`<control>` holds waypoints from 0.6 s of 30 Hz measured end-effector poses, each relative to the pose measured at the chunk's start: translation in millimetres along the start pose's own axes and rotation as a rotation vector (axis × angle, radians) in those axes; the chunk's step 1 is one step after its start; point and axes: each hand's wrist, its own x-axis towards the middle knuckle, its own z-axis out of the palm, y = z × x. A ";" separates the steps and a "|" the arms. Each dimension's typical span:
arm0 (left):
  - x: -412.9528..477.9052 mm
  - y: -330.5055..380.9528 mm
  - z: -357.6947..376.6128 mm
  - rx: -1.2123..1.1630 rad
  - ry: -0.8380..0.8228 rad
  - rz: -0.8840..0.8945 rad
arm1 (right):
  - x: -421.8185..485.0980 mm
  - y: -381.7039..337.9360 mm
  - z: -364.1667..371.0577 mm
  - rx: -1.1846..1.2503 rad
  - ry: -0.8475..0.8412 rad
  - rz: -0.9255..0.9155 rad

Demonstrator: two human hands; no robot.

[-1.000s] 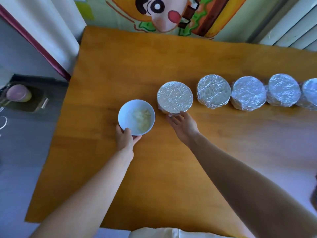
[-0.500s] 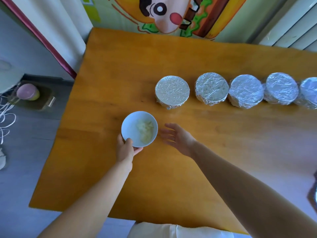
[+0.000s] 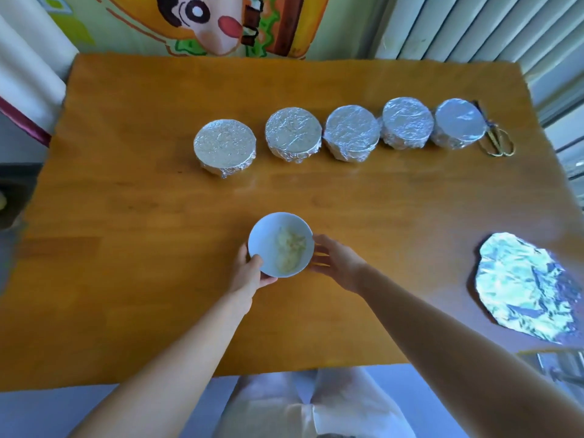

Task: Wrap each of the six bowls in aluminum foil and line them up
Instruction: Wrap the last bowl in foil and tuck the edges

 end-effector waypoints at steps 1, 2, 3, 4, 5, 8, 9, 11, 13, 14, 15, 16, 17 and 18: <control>-5.4 -2.9 17.6 0.010 -0.014 -0.004 | -7.2 1.7 -17.2 0.010 0.015 -0.010; -7.6 -5.6 29.5 0.018 -0.019 -0.009 | -11.7 3.0 -28.3 0.022 0.022 -0.014; -12.4 -9.4 47.4 0.024 -0.028 -0.008 | -18.2 4.8 -45.8 0.028 0.036 -0.019; -15.8 -13.9 63.2 0.027 -0.032 -0.005 | -23.5 5.9 -61.5 0.033 0.043 -0.024; -18.2 -17.0 74.7 0.027 -0.035 -0.005 | -27.7 6.2 -72.7 0.031 0.051 -0.026; -27.3 -26.8 112.5 0.037 -0.047 0.006 | -40.1 8.0 -110.4 0.036 0.068 -0.033; -30.6 -30.4 127.5 0.035 -0.051 0.011 | -44.3 8.5 -125.2 0.033 0.074 -0.037; -33.9 -35.5 149.8 0.025 -0.054 0.013 | -49.9 8.7 -146.4 0.031 0.080 -0.045; -34.7 -39.6 166.8 0.019 -0.052 0.015 | -53.0 7.6 -164.0 0.026 0.080 -0.044; -36.4 -41.3 175.6 0.012 -0.050 0.014 | -54.5 7.2 -173.8 0.019 0.079 -0.039; -37.5 -41.8 181.4 0.009 -0.050 0.016 | -54.3 6.6 -181.1 0.009 0.083 -0.032; -38.7 -41.3 185.9 0.016 -0.052 0.021 | -52.8 5.1 -187.4 -0.014 0.093 -0.025; -39.1 -40.4 186.9 0.045 -0.053 0.026 | -50.7 4.0 -190.2 -0.050 0.130 -0.026; -39.1 -38.5 187.1 0.067 -0.039 0.032 | -46.6 0.5 -193.0 -0.106 0.190 -0.047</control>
